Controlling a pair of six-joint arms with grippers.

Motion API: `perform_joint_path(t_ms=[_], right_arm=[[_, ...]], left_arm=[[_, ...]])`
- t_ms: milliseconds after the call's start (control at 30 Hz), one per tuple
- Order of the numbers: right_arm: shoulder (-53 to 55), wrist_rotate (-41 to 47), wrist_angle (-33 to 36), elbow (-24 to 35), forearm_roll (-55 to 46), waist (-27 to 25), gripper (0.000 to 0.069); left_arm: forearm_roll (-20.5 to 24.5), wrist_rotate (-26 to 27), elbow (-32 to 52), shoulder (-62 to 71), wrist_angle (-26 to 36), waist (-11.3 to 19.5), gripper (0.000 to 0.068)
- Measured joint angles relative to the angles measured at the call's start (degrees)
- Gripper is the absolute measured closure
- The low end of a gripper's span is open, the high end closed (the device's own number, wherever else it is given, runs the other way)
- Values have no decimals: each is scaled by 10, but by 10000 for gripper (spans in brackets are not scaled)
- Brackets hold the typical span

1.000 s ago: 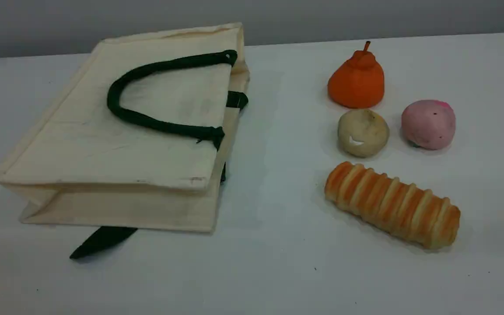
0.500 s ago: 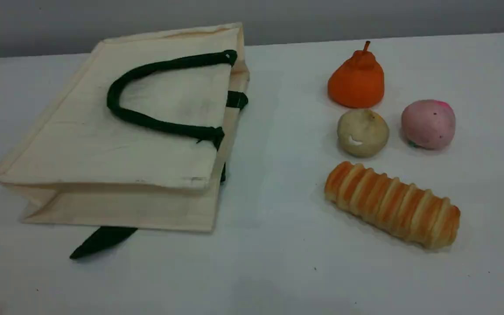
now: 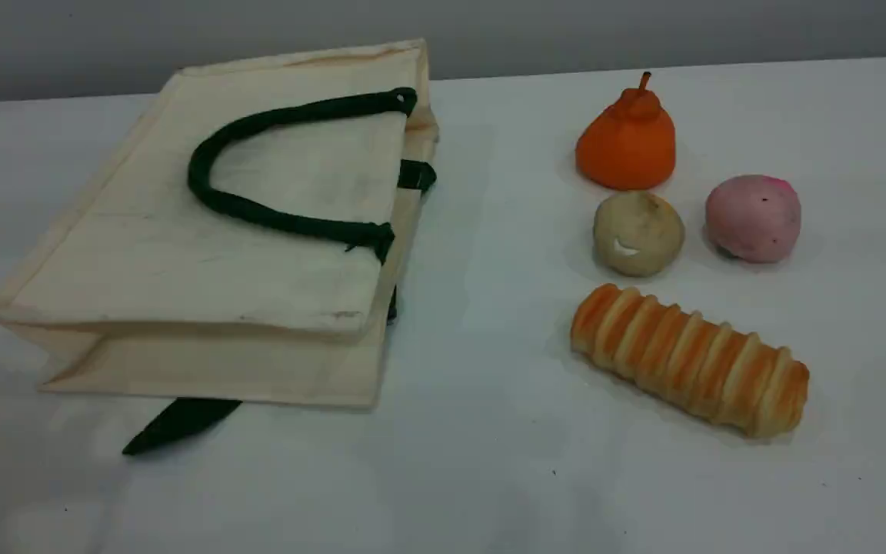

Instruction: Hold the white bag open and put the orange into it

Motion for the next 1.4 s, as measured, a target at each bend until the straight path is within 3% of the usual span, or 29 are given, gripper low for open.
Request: perform_joint_path(t_ms=[133,367,833,1033,1167,1400], right_arm=[[46,-58,10,0,27,0,369],[143,-148,7,0,137,0,264],[327,-311,5,-1,351,0,257],[368,-353,3,-14,407,0,257],[384,-353,5,-28,407,0,257],[413,-369,5,-29,419,0,257]], left_arm=[[-15,9,0,31,-31,0,329],[-18,8,1,89,-66,-1,310],[-31,7,2,257,-200,-2,309],[-72,54,-4,339,-251,-43,309],[-90,55,-28,383,-277,-69,309],[-97,47,-87,435,-295,-74,309]])
